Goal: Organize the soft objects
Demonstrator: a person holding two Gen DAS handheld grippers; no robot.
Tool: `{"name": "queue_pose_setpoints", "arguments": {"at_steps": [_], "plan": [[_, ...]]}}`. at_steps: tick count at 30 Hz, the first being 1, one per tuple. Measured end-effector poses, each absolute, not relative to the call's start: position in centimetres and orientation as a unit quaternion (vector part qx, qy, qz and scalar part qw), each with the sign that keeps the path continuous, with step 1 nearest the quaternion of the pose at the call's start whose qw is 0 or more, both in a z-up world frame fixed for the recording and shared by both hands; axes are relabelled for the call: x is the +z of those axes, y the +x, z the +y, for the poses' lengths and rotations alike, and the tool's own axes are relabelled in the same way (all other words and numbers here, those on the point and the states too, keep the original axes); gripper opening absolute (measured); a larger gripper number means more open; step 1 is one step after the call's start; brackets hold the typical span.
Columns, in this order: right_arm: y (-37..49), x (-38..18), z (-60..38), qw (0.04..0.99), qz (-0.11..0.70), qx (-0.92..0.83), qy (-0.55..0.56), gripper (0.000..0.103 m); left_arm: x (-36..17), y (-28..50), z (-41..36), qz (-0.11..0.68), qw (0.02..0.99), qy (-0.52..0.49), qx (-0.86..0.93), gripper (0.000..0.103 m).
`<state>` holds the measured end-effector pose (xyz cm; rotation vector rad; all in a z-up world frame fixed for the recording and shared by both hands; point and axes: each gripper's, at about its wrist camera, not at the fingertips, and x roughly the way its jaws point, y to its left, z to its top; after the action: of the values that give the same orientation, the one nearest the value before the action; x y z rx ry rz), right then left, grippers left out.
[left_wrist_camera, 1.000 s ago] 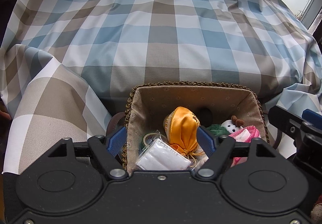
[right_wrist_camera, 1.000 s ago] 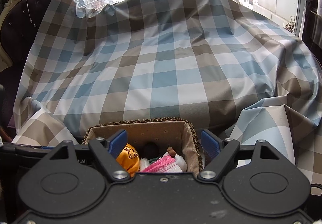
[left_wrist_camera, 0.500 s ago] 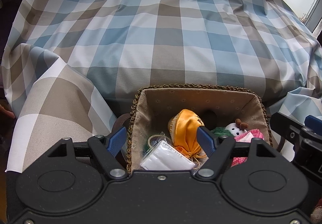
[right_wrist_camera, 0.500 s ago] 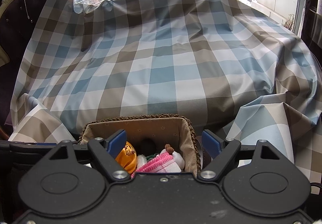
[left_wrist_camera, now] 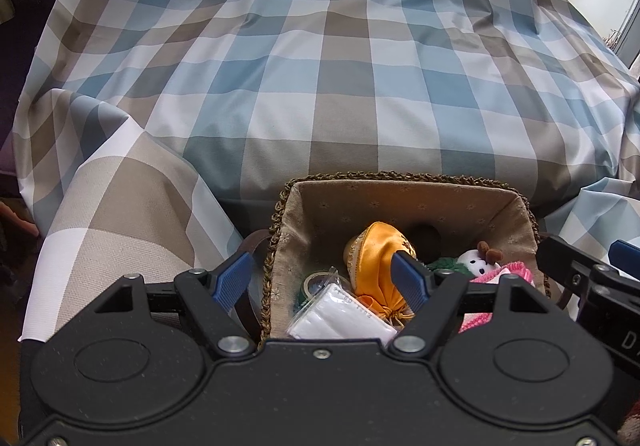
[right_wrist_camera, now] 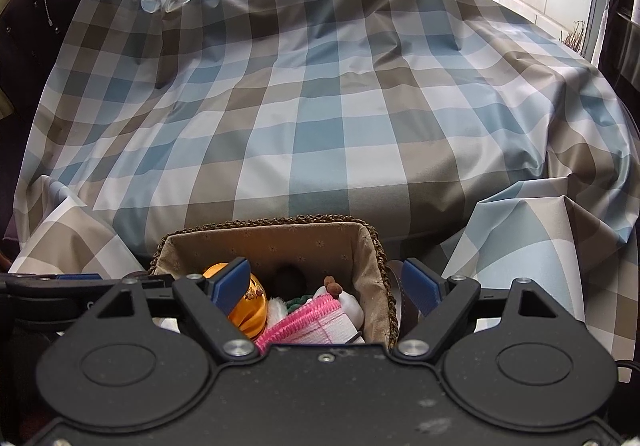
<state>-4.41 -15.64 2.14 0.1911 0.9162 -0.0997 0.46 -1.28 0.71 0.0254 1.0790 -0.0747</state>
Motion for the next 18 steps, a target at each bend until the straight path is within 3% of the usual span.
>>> {"name": "queue_pose_setpoints", "arguments": {"at_steps": [18], "plan": [[-4.3, 2.02, -15.6, 0.89, 0.444, -0.048, 0.091, 0.084, 0.65, 0.53, -1.14, 0.515, 0.857, 0.013, -0.033, 0.073]]}}
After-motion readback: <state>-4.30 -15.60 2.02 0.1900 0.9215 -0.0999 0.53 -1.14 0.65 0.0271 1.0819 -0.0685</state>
